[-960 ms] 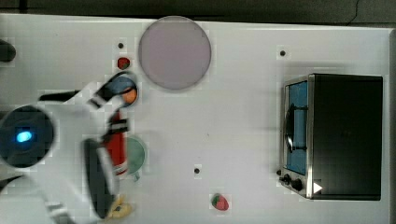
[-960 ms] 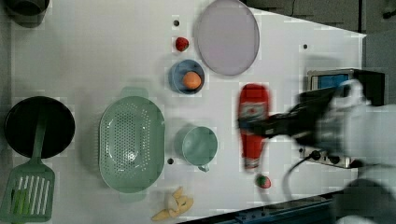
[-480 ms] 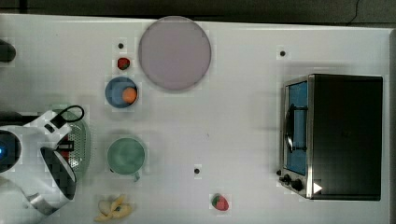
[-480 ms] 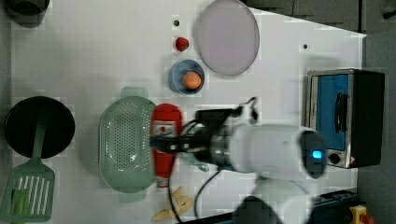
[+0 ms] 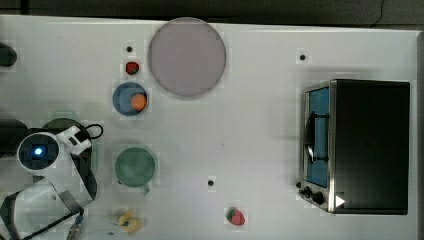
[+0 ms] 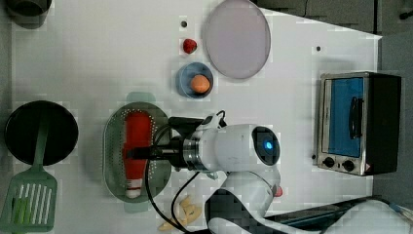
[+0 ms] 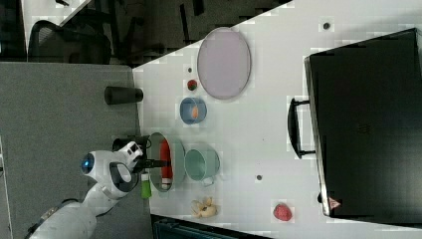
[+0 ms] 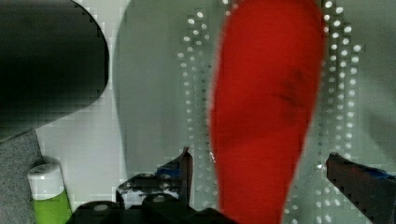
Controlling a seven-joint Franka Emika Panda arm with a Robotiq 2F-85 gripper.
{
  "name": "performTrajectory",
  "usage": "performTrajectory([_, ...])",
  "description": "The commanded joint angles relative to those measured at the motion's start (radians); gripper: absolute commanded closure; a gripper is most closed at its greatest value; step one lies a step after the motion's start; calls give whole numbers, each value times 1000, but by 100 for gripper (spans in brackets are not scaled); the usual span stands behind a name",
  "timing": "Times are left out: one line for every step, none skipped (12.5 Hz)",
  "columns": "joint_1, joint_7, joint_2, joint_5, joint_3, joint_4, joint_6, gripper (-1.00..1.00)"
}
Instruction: Pick Ketchup from the table and place it in strainer.
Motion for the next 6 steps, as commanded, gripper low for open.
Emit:
performTrajectory([0,149,-104,5,-1,59,10,-100])
performTrajectory([-1,203,-151,5,-1,68,-29,-100])
performTrajectory([-7,238,-207,6,-2,76,-94,-100])
performTrajectory([-16,253,-268,6,-7,85,-180,-100])
performTrajectory([-29,253,-330,6,-15,100,-282,-100])
performTrajectory([-47,253,-389,6,-27,118,-395,-100])
